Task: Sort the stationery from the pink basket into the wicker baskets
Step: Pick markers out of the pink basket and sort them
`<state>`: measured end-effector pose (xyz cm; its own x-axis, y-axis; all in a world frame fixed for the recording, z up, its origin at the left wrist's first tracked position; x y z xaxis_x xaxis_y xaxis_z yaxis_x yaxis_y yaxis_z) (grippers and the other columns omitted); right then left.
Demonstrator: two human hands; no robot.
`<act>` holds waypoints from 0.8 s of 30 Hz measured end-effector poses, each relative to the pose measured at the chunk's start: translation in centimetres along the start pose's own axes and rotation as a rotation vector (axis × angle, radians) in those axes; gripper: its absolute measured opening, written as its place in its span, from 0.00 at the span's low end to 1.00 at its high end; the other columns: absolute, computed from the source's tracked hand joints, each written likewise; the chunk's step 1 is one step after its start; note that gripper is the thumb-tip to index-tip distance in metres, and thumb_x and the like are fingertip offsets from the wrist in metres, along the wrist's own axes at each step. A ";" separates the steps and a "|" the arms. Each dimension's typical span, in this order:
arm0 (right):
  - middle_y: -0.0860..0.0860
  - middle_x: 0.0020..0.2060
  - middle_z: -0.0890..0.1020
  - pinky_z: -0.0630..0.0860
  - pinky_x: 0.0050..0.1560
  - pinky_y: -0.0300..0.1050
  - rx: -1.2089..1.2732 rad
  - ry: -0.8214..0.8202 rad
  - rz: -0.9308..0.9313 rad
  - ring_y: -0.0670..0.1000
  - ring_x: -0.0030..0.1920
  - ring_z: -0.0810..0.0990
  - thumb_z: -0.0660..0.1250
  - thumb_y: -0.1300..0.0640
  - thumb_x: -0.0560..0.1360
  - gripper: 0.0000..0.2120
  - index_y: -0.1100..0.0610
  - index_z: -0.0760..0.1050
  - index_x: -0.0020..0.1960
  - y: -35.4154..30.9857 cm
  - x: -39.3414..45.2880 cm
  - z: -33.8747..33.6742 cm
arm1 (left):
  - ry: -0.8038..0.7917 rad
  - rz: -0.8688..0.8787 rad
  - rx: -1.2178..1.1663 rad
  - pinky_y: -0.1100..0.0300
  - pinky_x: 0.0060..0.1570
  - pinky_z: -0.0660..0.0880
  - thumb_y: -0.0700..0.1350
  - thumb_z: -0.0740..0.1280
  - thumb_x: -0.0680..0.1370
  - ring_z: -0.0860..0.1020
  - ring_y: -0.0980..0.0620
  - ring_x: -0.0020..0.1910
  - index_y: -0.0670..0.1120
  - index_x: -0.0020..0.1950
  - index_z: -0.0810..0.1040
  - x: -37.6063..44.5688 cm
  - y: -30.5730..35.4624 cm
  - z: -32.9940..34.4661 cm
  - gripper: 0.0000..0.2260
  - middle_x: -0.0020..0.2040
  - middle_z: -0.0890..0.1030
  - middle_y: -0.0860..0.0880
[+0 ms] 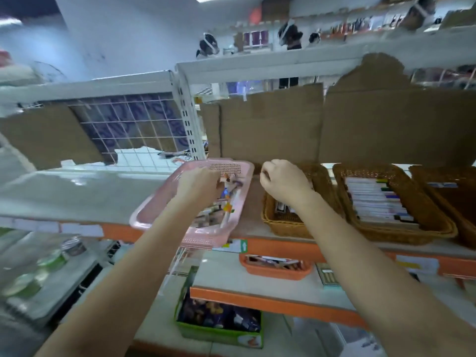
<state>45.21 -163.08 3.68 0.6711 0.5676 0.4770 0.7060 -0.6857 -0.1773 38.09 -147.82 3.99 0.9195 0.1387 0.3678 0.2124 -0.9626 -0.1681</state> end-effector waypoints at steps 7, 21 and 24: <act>0.55 0.50 0.78 0.66 0.40 0.43 0.023 -0.128 -0.023 0.56 0.51 0.76 0.55 0.54 0.80 0.12 0.59 0.74 0.52 -6.8 2.9 6.2 | -0.044 -0.009 -0.034 0.57 0.37 0.69 0.50 0.57 0.81 0.79 0.43 0.47 0.47 0.58 0.77 -1.0 -7.6 3.7 0.13 0.50 0.80 0.46; 0.56 0.53 0.78 0.76 0.52 0.52 -0.122 -0.686 -0.310 0.56 0.51 0.77 0.60 0.61 0.77 0.12 0.59 0.76 0.59 -10.0 8.2 16.8 | -0.125 0.061 -0.057 0.57 0.36 0.69 0.50 0.56 0.80 0.79 0.43 0.44 0.46 0.48 0.77 2.7 -11.2 10.9 0.12 0.46 0.81 0.46; 0.56 0.53 0.78 0.77 0.50 0.51 -0.191 -0.762 -0.372 0.57 0.50 0.77 0.61 0.62 0.76 0.13 0.60 0.75 0.59 -10.7 8.0 18.4 | -0.143 0.070 -0.066 0.58 0.35 0.69 0.50 0.56 0.80 0.78 0.45 0.43 0.47 0.45 0.74 3.3 -11.4 11.5 0.11 0.45 0.80 0.47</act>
<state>47.21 -142.80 -6.38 0.4213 0.8736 -0.2437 0.9053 -0.4210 0.0559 42.45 -133.69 -3.37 0.9700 0.0979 0.2225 0.1282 -0.9837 -0.1262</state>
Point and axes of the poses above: each hand's wrist, its own x-axis towards the middle knuckle, its own z-axis out of the palm, y = z × x, the point moved 7 cm from there along x, towards the middle knuckle
